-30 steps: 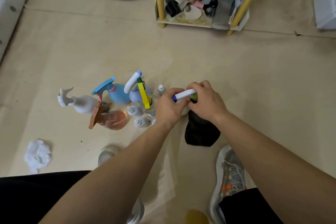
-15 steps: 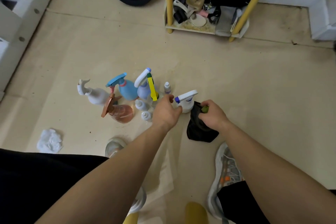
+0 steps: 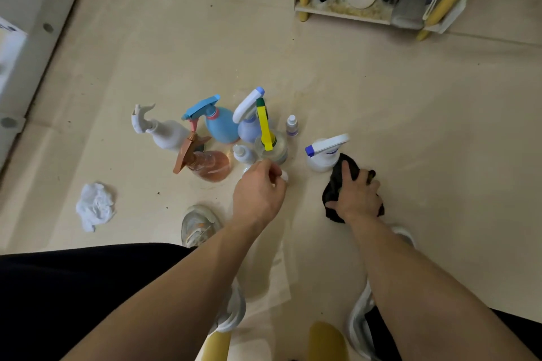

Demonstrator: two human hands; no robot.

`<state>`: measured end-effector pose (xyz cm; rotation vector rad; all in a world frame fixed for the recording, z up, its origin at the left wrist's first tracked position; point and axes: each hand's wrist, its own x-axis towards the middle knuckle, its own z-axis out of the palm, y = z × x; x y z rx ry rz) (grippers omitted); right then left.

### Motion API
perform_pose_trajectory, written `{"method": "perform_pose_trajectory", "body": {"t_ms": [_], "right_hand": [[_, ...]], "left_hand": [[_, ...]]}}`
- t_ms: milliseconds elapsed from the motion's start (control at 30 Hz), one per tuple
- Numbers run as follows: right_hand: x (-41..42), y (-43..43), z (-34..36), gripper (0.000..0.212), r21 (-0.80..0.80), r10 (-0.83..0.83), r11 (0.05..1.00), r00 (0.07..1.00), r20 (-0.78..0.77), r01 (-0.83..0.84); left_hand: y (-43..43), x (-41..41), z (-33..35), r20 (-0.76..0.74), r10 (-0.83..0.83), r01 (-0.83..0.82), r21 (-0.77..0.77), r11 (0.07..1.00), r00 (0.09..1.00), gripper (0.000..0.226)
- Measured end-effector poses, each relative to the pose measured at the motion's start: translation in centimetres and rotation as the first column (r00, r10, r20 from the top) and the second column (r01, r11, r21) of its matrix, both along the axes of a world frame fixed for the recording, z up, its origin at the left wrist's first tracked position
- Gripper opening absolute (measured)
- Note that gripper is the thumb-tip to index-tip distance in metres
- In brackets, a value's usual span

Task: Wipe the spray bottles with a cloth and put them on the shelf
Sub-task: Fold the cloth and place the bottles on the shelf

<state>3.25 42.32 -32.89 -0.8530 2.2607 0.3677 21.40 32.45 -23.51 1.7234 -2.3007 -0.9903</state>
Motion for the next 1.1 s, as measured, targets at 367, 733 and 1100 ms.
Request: {"method": "perform_pose_trajectory", "body": {"t_ms": [367, 733, 1100], "right_hand": [[1.1, 1.2, 4.7, 0.029, -0.144, -0.093, 0.973, 0.875, 0.475, 0.182], [3.0, 0.2, 17.2, 0.045, -0.394, -0.069, 0.818, 0.751, 0.657, 0.42], [0.6, -1.2, 20.6, 0.04, -0.379, 0.085, 0.925, 0.988, 0.132, -0.028]], "left_hand": [[0.0, 0.0, 1.8, -0.091, -0.043, 0.037, -0.06, 0.997, 0.995, 0.005], [3.6, -3.3, 8.9, -0.114, 0.529, 0.018, 0.983, 0.183, 0.841, 0.043], [3.0, -2.6, 7.1, -0.19, 0.579, 0.068, 0.972, 0.226, 0.793, 0.049]]}}
